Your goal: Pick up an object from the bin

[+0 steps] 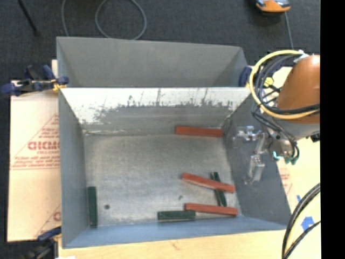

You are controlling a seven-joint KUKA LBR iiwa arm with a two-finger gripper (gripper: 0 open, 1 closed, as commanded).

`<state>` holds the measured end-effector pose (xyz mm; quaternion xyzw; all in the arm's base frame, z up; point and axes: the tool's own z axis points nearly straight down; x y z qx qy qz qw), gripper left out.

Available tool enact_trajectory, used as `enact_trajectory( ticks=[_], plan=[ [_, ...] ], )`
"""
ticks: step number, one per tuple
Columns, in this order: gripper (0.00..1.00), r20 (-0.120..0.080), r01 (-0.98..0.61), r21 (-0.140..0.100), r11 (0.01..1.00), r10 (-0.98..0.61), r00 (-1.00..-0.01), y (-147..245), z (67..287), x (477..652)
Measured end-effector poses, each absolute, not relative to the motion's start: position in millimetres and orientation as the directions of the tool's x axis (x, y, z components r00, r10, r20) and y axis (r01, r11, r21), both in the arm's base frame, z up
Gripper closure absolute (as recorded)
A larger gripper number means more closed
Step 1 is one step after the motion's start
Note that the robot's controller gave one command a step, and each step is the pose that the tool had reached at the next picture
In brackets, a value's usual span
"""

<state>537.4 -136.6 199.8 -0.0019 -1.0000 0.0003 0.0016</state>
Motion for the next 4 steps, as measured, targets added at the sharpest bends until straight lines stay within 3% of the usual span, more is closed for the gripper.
enact_trajectory(
  ticks=[1, 2, 3, 4],
  plan=[
    [0.0, 0.002, -0.264, 0.001, 0.964, -0.264, -0.964, -108.2, 114.1, 496.1],
    [0.0, -0.005, -0.554, -0.006, 0.832, -0.554, -0.832, -97.1, 71.7, 545.1],
    [1.0, -0.007, -0.556, -0.007, 0.831, -0.556, -0.831, -96.6, 74.5, 546.2],
    [1.0, -0.01, -0.58, -0.009, 0.814, -0.58, -0.814, -65.7, 209.7, 555.6]
  ],
)
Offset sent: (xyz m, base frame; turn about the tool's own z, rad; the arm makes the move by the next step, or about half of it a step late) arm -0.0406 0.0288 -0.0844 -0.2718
